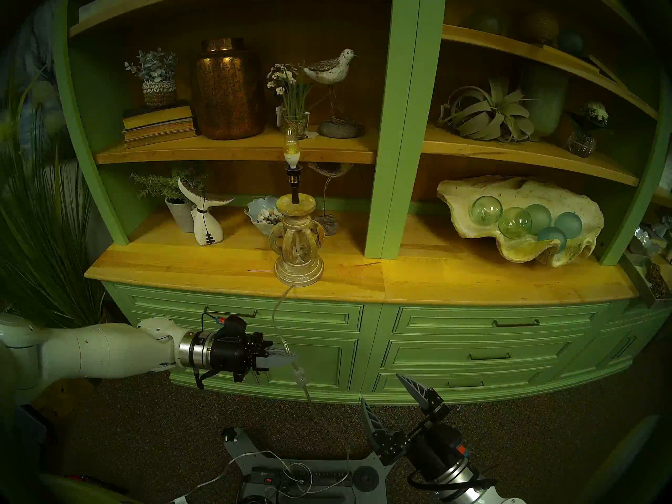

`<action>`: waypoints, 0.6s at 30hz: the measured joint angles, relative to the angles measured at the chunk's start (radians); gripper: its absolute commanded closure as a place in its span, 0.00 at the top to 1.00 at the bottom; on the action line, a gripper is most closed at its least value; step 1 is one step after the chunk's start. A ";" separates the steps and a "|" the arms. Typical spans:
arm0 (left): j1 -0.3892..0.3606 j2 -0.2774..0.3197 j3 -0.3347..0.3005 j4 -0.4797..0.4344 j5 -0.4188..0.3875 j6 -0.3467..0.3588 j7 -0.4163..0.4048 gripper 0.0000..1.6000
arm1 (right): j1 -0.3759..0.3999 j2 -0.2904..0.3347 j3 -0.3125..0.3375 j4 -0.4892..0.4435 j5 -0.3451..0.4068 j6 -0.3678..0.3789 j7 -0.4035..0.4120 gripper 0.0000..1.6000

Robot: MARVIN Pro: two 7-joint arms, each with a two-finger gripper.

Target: Grab cable and switch light on

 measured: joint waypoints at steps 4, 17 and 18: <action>0.000 0.000 0.000 0.000 0.000 0.000 0.000 0.00 | 0.005 0.049 0.051 -0.004 0.034 0.080 0.025 1.00; 0.000 0.000 0.000 0.000 0.000 0.000 0.000 0.00 | 0.080 0.149 0.017 0.077 0.108 0.238 0.098 1.00; 0.000 0.001 0.000 0.000 0.000 0.000 0.000 0.00 | 0.087 0.154 0.000 0.090 0.095 0.243 0.104 1.00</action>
